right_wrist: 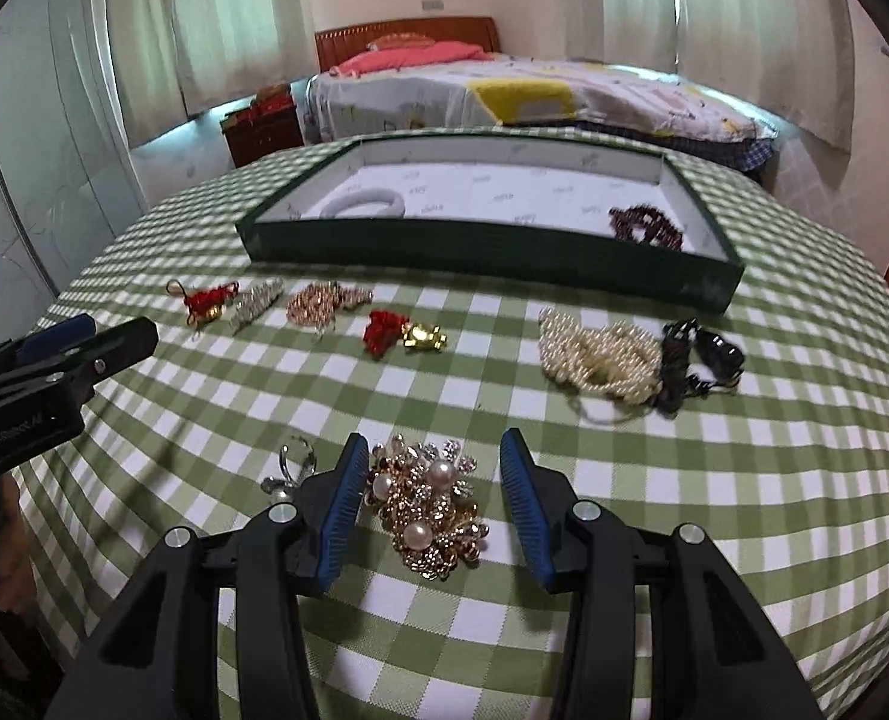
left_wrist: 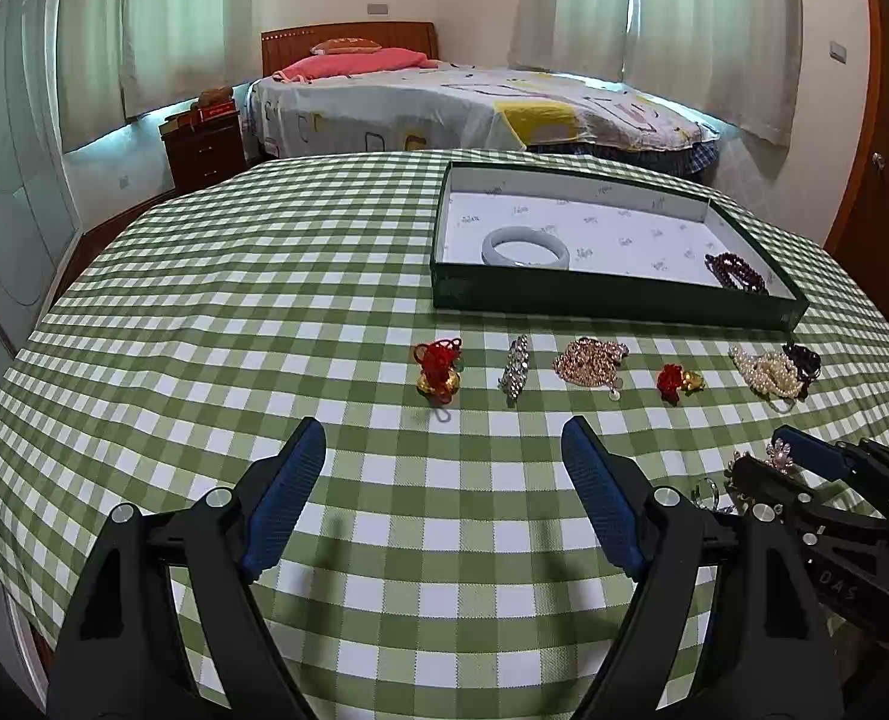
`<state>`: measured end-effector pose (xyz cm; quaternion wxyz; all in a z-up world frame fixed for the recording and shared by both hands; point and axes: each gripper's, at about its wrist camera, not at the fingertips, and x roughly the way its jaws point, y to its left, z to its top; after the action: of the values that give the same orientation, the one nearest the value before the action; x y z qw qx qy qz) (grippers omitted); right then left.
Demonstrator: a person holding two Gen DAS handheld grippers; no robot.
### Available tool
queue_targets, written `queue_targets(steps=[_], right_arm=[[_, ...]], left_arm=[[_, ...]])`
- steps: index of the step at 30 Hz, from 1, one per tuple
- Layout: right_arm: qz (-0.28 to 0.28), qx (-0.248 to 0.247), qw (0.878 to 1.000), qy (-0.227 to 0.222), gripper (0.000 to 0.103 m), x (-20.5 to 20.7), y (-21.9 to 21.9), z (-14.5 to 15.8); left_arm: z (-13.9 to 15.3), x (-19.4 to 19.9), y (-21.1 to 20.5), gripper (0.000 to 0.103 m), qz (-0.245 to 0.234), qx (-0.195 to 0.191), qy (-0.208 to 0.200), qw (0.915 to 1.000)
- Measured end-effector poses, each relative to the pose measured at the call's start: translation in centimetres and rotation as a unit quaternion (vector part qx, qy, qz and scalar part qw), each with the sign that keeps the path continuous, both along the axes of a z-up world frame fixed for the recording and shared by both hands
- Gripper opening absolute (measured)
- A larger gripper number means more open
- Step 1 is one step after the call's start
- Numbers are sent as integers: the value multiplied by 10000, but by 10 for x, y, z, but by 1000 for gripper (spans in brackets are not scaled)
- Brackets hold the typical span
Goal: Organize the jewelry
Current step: 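Grasp the gold pearl brooch with the right tool, then grasp the silver pearl ring with the left tool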
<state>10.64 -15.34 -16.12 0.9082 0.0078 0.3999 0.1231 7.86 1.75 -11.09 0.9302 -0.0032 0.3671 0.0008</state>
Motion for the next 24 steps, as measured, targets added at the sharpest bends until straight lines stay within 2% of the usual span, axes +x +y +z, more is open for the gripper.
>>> queue_targets(steps=[2,3,7,15,24], right_arm=[[22,-16,10000,9,43,-1,0,0],[70,5,10000,14,36,-1,1,0],[215,-14,9998,-16,23,-5,5,1],[26,117,9997,-193,23,-12,-13,10],[-593,217,9975,-320,23,-10,-61,13]], left_arm=[[-2,1,-1,79,5,-4,38,10000],[-2,1,-2,79,6,-4,48,10000],[-4,1,-4,79,7,-24,93,10000],[-6,-2,-17,79,-125,-102,142,9998],[-7,-7,-50,79,-583,-141,181,9980]])
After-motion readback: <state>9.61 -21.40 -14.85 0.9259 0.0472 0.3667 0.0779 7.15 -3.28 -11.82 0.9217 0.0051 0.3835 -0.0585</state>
